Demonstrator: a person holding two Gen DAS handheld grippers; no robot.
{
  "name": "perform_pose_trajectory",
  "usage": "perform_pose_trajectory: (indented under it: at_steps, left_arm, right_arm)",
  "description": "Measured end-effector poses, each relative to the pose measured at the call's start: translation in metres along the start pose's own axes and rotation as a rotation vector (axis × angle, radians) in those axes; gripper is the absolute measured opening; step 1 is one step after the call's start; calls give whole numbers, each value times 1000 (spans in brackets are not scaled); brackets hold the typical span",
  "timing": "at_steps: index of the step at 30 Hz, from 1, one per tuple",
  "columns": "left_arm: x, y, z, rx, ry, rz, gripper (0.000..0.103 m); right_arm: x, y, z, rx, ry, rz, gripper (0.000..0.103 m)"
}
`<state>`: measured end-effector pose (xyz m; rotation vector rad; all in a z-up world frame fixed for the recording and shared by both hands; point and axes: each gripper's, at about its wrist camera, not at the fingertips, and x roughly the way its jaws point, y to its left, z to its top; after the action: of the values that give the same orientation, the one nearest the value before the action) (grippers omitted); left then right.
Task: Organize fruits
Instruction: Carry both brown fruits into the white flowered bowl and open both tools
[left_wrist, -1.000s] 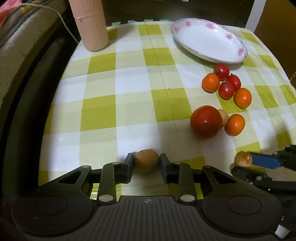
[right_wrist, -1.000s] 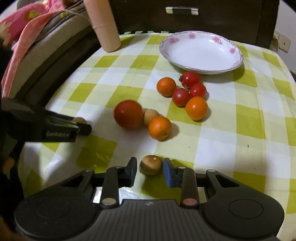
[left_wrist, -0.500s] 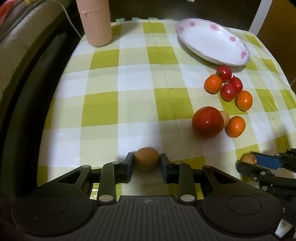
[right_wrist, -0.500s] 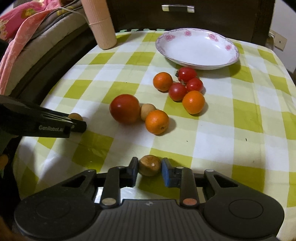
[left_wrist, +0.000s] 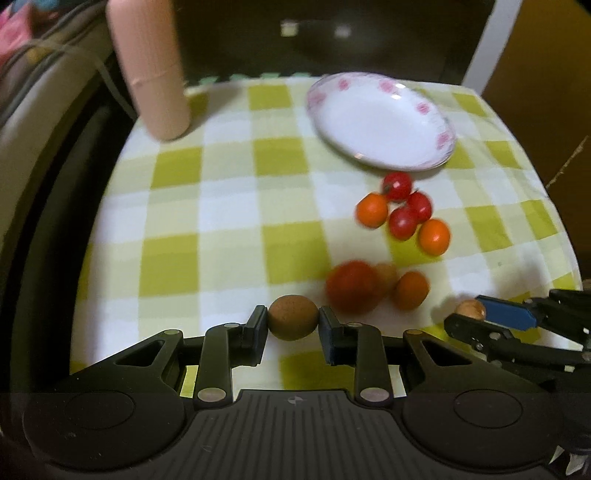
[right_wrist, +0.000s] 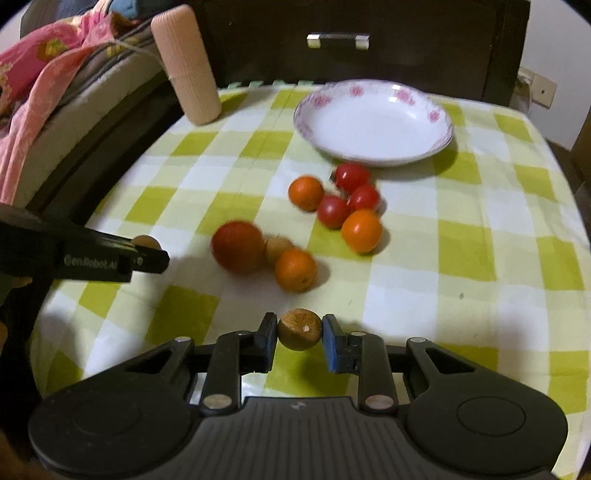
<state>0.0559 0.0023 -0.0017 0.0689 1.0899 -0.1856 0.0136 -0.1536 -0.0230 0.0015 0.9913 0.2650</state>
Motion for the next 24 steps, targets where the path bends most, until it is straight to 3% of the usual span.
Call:
perform_pose_trajectory:
  at_steps: [13, 24]
  left_arm:
    - [16, -22, 55, 27, -41, -52, 37]
    - [43, -40, 105, 53, -60, -66, 37]
  right_arm:
    - [0, -34, 59, 28, -54, -66, 25]
    - [28, -59, 106, 29, -63, -86, 25]
